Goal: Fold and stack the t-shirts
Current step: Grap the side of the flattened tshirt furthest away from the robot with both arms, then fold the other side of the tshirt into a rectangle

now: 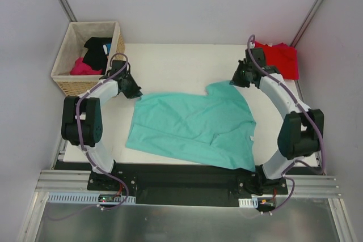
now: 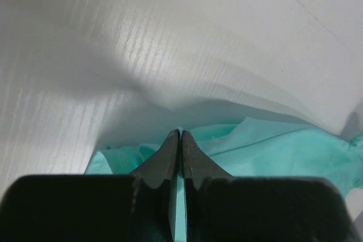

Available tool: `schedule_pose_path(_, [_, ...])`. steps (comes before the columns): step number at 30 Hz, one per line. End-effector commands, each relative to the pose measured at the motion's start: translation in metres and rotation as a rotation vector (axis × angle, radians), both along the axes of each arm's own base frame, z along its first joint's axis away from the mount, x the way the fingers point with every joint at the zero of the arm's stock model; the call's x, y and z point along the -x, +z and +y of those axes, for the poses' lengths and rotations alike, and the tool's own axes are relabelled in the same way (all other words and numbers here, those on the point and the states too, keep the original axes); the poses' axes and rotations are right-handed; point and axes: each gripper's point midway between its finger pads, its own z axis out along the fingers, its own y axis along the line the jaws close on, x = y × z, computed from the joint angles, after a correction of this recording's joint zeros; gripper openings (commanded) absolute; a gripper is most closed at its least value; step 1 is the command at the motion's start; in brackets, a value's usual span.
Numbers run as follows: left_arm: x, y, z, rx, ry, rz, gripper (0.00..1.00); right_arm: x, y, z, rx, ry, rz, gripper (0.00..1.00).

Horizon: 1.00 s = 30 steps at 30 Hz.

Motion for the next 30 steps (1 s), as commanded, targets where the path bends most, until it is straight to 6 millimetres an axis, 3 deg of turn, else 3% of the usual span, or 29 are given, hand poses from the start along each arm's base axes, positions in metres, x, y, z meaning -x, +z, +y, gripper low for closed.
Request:
schedule_pose_path(1, [0.011,0.021,-0.001,0.004,-0.018,-0.049,0.0,0.033,0.012,-0.013,0.05,-0.017,-0.018,0.0])
schedule_pose_path(3, [0.017,0.018,0.0,0.003,-0.016,-0.039,0.0,0.045,0.019,-0.021,0.07,-0.04,-0.04,0.0])
schedule_pose_path(5, [0.02,0.02,0.001,0.003,-0.012,-0.045,0.0,0.062,0.013,-0.027,0.087,-0.054,-0.025,0.0])
schedule_pose_path(6, [0.024,0.019,0.002,0.002,-0.008,-0.041,0.0,0.069,0.024,-0.03,0.087,-0.062,-0.055,0.0])
schedule_pose_path(8, [0.028,0.017,0.003,-0.004,0.0,-0.041,0.0,0.087,0.016,-0.042,0.127,-0.089,-0.032,0.0])
schedule_pose_path(9, [0.032,0.016,0.004,-0.006,0.006,-0.04,0.0,0.096,0.027,-0.047,0.13,-0.098,-0.057,0.0])
schedule_pose_path(15, [0.047,0.016,0.015,-0.048,0.047,-0.056,0.0,0.136,0.035,-0.069,0.193,-0.143,-0.061,0.01])
schedule_pose_path(23, [0.071,0.018,0.029,-0.102,0.095,-0.081,0.0,0.175,0.047,-0.073,0.177,-0.125,-0.083,0.01])
schedule_pose_path(30, [0.077,0.01,0.038,-0.142,0.118,-0.069,0.0,0.215,0.029,-0.068,0.134,-0.102,-0.063,0.01])
